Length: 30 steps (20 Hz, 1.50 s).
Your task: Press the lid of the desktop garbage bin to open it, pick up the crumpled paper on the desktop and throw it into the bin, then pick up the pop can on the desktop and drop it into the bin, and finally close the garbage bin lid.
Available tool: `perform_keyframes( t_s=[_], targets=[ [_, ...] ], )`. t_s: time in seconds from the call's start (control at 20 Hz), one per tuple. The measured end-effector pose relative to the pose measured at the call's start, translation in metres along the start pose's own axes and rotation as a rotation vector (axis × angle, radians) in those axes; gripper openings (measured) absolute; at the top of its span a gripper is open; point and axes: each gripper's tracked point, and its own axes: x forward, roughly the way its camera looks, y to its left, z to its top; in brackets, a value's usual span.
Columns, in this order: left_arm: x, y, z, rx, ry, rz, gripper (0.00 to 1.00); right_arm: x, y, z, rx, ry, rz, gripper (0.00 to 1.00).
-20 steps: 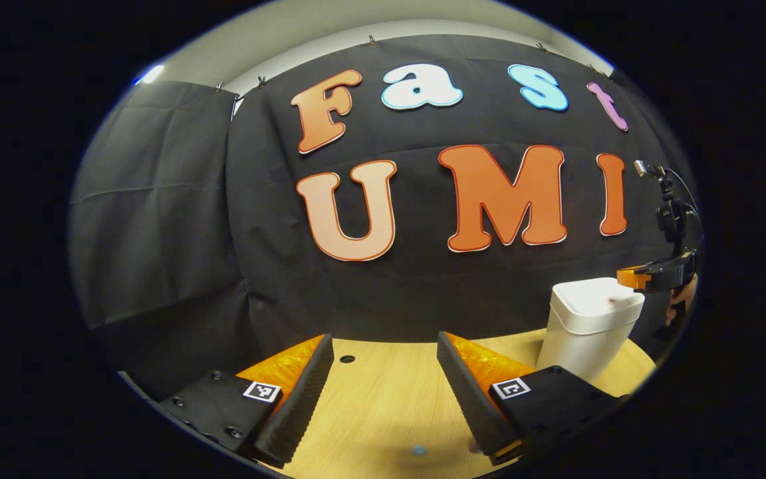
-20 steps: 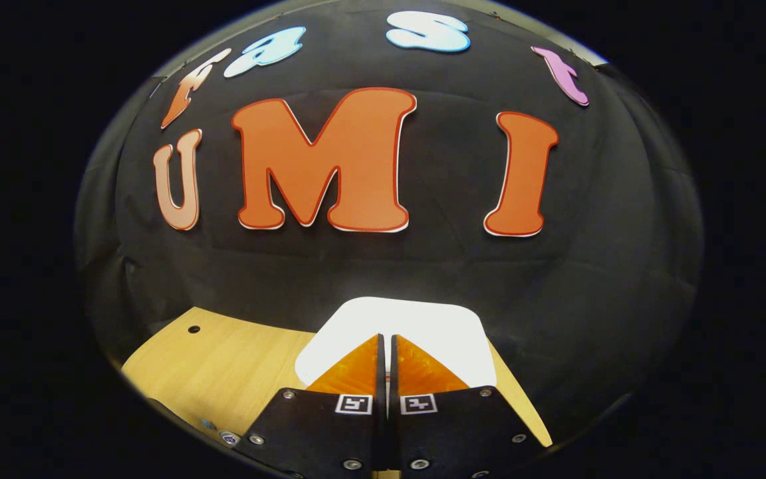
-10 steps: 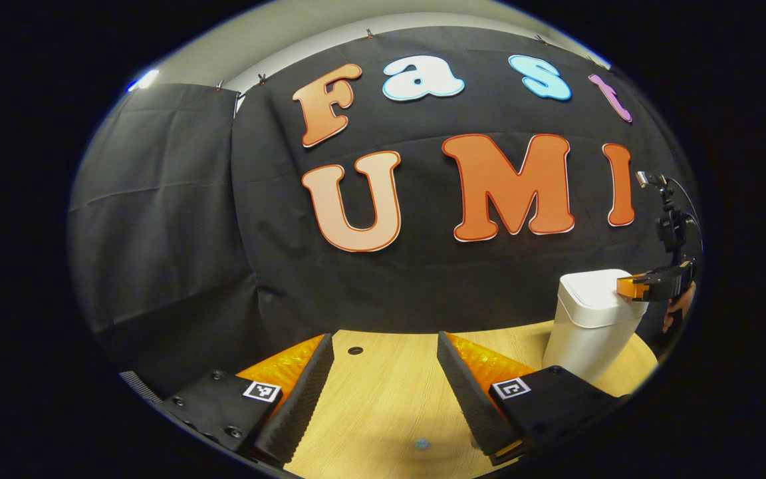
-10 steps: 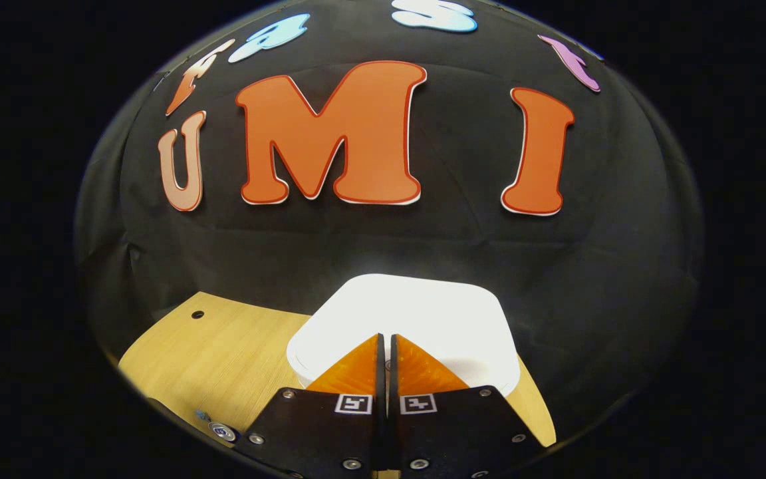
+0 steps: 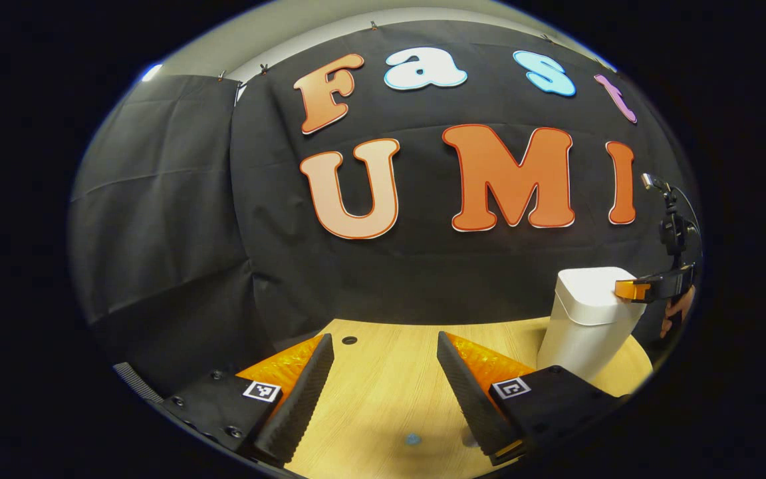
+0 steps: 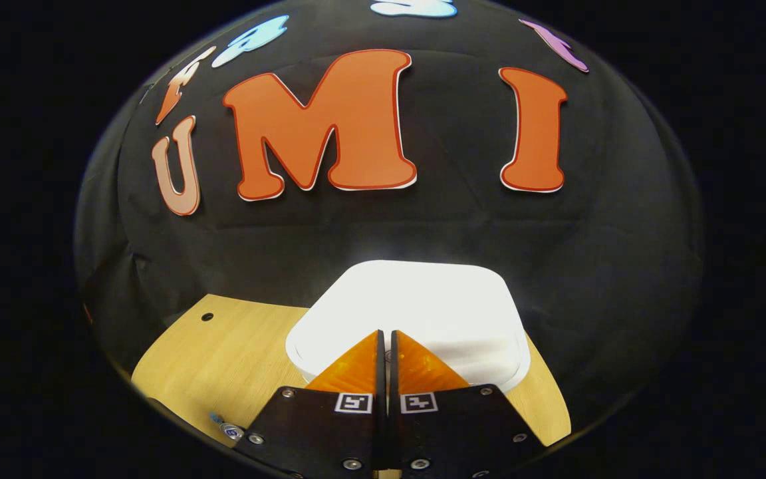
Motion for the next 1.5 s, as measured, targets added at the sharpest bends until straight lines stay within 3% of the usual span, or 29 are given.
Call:
perform_keyframes(
  t_s=[0.3,0.85,1.15,1.35,1.4,1.5],
  targets=[
    [0.001,-0.005,0.005,0.001,-0.017,0.007,1.0,-0.007,0.004,0.018,-0.011,-0.058,0.027,0.01],
    [0.002,-0.021,-0.026,-0.035,0.037,-0.011,1.0,-0.047,0.009,0.067,-0.085,-0.283,0.1,0.01],
    [0.024,-0.015,-0.054,-0.052,0.115,-0.078,1.0,-0.068,0.047,0.045,-0.129,-0.288,0.13,0.01],
    [0.043,-0.014,-0.079,-0.036,0.181,-0.157,1.0,-0.08,0.079,0.011,-0.136,-0.22,0.161,0.04],
    [0.045,-0.015,-0.087,-0.033,0.203,-0.174,1.0,-0.081,0.085,0.001,-0.136,-0.201,0.165,0.06],
    [0.051,-0.016,-0.101,-0.024,0.245,-0.207,1.0,-0.085,0.095,-0.015,-0.14,-0.17,0.153,0.2]
  ],
)
